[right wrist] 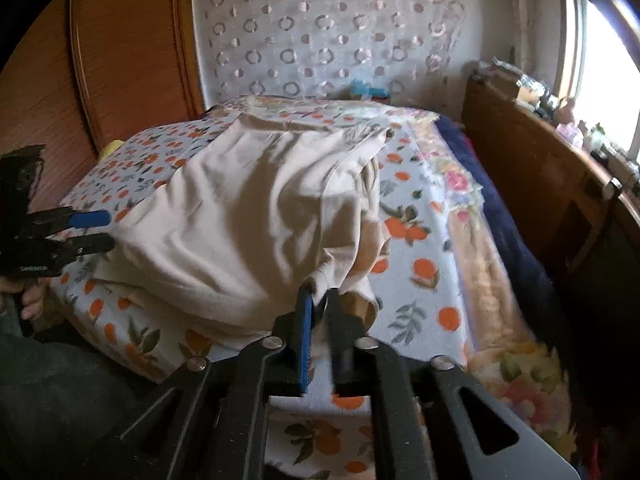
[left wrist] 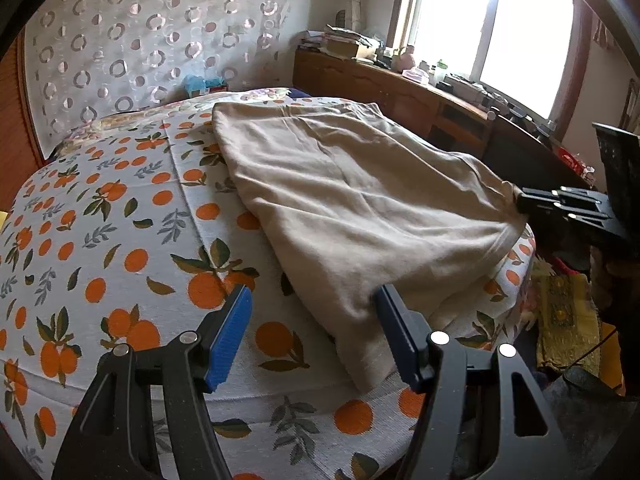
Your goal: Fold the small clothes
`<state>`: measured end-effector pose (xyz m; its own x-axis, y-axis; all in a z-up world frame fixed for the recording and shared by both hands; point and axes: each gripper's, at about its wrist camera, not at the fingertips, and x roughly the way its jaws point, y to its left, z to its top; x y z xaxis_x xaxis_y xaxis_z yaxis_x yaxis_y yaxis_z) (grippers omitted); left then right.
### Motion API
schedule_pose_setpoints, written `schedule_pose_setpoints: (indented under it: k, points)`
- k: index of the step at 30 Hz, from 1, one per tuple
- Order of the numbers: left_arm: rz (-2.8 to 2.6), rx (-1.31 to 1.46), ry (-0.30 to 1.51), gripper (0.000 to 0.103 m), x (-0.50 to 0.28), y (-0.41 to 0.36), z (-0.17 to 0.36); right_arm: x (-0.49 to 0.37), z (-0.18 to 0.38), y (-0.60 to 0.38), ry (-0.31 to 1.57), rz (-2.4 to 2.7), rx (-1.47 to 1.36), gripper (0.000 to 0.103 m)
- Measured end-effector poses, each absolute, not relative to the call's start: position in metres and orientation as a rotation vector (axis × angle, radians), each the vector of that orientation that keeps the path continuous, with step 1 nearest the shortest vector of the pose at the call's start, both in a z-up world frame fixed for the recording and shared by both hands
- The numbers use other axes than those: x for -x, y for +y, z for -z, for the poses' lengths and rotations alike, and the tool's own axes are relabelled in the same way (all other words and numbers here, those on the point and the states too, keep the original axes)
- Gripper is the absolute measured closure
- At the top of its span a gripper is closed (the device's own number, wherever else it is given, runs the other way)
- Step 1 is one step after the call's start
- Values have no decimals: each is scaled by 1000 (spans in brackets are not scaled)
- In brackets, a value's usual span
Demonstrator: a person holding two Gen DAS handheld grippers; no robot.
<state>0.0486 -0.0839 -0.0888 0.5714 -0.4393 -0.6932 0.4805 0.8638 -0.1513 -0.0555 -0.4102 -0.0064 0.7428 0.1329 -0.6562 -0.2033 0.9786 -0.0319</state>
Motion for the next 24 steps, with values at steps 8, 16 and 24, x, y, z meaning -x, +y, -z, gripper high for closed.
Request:
schedule_pose_setpoints:
  k: [8,16,24]
  points:
    - [595,-56,830,68,-47,-91,94,46,17,-404,685,-140,81,51]
    - [612,-68,861,83,-42,-92,97,27,40,-411,758,-151,27,49]
    - [604,-65,867,83,-44,-90,100,19,46,-419,782,-188,16,49]
